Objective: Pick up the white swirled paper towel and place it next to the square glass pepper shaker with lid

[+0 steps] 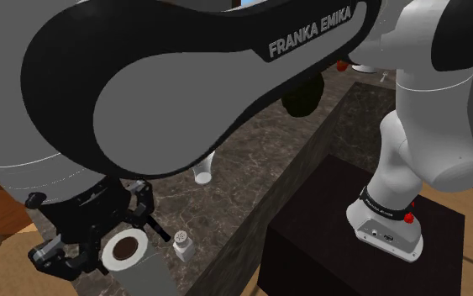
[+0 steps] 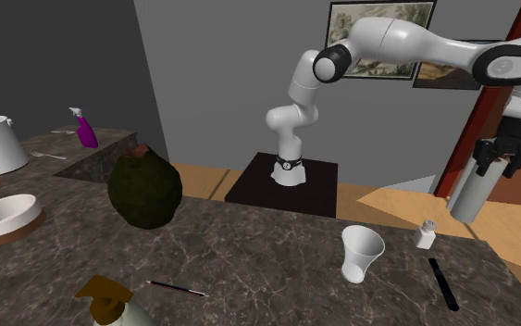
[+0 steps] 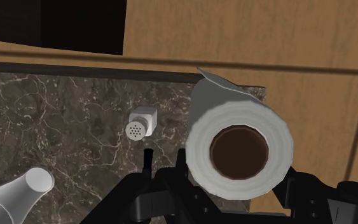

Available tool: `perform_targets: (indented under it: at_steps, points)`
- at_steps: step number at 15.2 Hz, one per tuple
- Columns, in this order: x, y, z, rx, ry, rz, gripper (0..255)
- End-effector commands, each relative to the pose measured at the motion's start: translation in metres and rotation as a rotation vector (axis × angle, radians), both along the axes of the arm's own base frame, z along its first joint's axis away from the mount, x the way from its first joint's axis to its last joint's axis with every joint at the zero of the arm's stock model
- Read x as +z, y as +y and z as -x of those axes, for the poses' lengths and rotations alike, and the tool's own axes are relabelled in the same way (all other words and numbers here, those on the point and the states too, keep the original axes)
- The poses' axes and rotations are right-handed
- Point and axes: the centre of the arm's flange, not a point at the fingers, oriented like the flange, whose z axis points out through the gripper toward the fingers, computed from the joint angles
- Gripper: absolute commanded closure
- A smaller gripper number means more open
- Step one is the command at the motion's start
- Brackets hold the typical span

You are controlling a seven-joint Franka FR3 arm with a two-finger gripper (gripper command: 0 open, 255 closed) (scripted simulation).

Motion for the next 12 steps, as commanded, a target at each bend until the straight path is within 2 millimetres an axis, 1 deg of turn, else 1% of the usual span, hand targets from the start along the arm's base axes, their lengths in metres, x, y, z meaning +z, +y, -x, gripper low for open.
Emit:
perform_targets:
  at_steps: [1, 12]
  points:
    - [-0.011, 0.0, 0.0, 0.0, 0.0, 0.0, 255]
    - [-0.069, 0.0, 0.0, 0.0, 0.0, 0.0, 255]
